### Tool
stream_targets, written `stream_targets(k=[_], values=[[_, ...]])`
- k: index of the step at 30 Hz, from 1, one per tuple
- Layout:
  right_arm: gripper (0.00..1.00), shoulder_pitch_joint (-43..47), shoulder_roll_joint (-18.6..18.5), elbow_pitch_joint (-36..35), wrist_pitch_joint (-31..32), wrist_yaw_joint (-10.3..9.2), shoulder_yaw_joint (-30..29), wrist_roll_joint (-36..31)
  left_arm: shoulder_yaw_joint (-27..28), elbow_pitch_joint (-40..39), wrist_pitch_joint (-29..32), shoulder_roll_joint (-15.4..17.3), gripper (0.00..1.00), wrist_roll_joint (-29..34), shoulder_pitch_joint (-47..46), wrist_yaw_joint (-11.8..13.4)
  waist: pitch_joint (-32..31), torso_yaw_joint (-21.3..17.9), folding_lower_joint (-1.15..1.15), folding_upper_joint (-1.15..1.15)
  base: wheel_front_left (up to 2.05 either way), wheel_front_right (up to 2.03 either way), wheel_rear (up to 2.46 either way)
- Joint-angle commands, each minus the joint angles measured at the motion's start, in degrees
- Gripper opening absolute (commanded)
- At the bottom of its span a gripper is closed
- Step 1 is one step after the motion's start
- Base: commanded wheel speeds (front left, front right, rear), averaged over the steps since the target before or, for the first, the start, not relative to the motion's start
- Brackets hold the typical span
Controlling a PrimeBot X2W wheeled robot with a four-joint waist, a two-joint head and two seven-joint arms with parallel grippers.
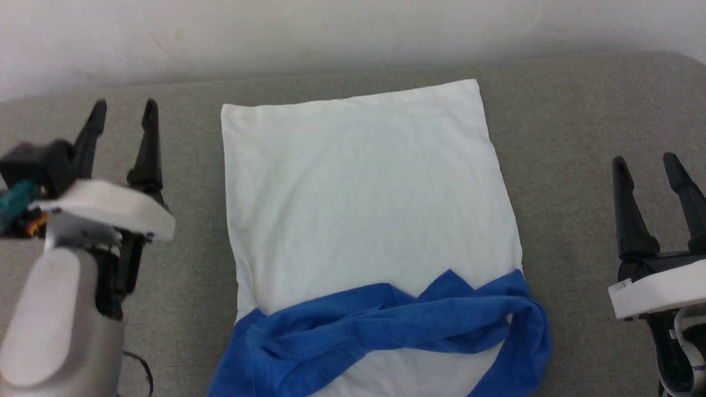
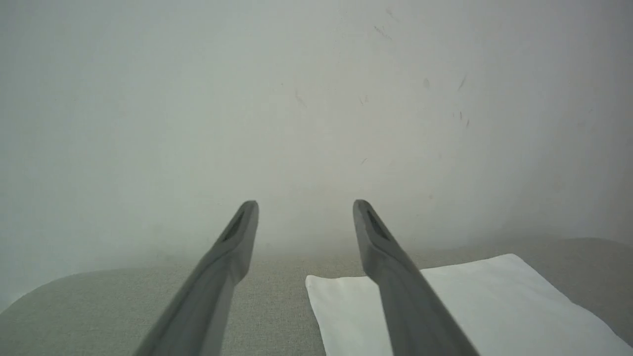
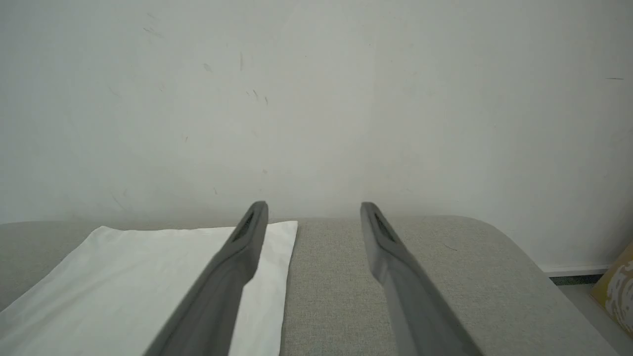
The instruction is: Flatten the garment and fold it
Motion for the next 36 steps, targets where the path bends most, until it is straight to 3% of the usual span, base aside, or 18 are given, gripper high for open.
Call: stream_targets(k=[1,7,12,22,26,29,30,31,32,36], values=[[1.0,-0.47,0.49,-0.82,-0.26,-0.04,0.13,-0.25,-0.45,1.98,1.35,0.77,1.0,-0.85,-3.96,-1.32,6.83,-4.3,-0.01,0.0,0.0,0.0,0.0],[1.0,-2.41,1.77,-1.05,-1.56,-0.04,2.3,0.09,-3.51,14.33,11.96,3.53,1.0,-3.79,-18.37,-6.67,12.51,-7.46,-0.01,0.0,0.0,0.0,0.0],[1.0,-3.61,2.39,0.62,-3.06,-0.04,4.01,0.57,-6.45,23.82,22.3,6.34,1.0,-6.68,-26.55,-8.8,15.67,-9.86,-0.01,0.0,0.0,0.0,0.0],[1.0,-5.48,2.79,3.59,-5.16,-0.04,6.35,0.71,-13.9,35.38,37.7,12.53,1.0,-5.46,-35.14,-9.5,20.6,-13.68,-0.01,0.0,0.0,0.0,0.0],[1.0,-5.65,2.82,4.53,-5.72,-0.04,6.74,1.52,-16.27,38.38,42.3,14.47,1.0,-2.21,-37.29,-7.6,21.91,-14.2,-0.01,0.0,0.0,0.0,0.0],[1.0,-5.88,2.82,5.04,-6.0,-0.04,7.03,1.86,-17.63,40.83,48.19,14.19,1.0,-2.05,-37.7,-7.14,22.29,-14.25,-0.01,0.0,0.0,0.0,0.0],[1.0,-6.01,2.83,5.13,-5.96,-0.04,7.11,1.99,-17.79,41.31,50.19,13.75,0.85,-2.67,-37.71,-7.29,22.39,-14.22,-0.01,0.0,0.0,0.0,0.0],[1.0,-6.15,2.83,5.18,-5.83,-0.04,7.23,2.03,-17.91,41.53,51.74,13.39,0.47,-3.2,-37.72,-7.39,22.46,-14.16,-0.01,0.0,0.0,0.0,0.0],[1.0,-6.38,2.83,5.24,-5.55,-0.04,7.47,2.2,-17.98,41.65,53.15,13.0,0.02,-3.74,-37.65,-7.46,22.51,-14.05,-0.01,0.0,0.0,0.0,0.0],[1.0,-9.15,2.53,5.27,-3.27,-0.04,8.74,3.28,-18.2,40.82,55.85,12.53,0.0,-4.58,-37.4,-7.14,22.44,-13.38,-0.01,0.0,0.0,0.0,0.0]])
